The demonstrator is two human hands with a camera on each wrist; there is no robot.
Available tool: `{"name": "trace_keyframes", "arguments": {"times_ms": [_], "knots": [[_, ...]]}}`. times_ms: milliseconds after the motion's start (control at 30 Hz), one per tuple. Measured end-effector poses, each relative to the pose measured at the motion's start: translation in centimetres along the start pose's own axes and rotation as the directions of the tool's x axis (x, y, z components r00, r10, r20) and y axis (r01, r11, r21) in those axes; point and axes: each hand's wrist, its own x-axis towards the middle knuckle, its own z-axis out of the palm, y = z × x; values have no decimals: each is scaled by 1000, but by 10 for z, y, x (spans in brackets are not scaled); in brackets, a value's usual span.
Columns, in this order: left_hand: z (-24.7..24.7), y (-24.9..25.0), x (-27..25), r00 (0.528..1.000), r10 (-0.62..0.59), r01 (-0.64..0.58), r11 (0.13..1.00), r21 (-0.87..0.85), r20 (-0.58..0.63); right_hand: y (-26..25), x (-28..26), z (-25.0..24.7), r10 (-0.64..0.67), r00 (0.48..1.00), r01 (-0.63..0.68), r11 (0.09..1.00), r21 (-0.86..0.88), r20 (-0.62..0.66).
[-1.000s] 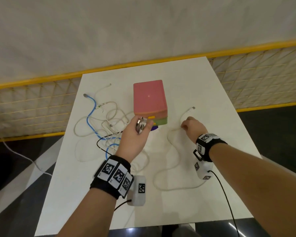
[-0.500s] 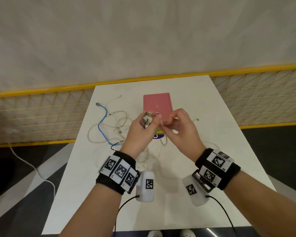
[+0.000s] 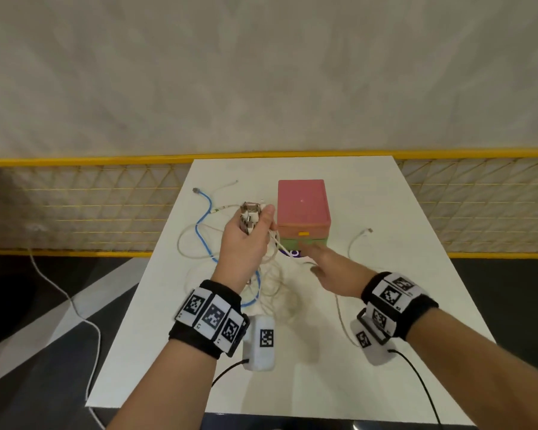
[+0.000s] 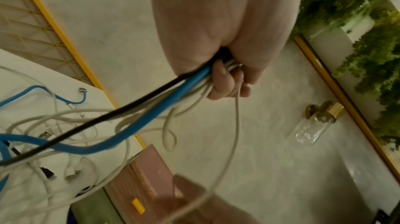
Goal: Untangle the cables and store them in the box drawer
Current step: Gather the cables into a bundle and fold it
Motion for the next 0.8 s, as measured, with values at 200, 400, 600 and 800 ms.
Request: {"name": "trace_keyframes", "arguments": {"times_ms": [200, 400, 600, 800], "knots": [[16, 28, -13, 981, 40, -43, 999, 15, 188, -53, 9, -9, -184, 977, 214, 834, 508, -109], [16, 48, -11, 951, 119, -146, 987, 74, 285, -76, 11, -6, -136, 874, 386, 777, 498, -466], [5, 64, -6, 893, 335, -408, 885, 225, 299, -88, 8, -9, -108, 892, 364, 747, 556, -439], [6, 72, -2, 809, 428, -567, 748, 345, 403, -94, 10, -14, 54, 932, 202, 746, 635, -360]]}}
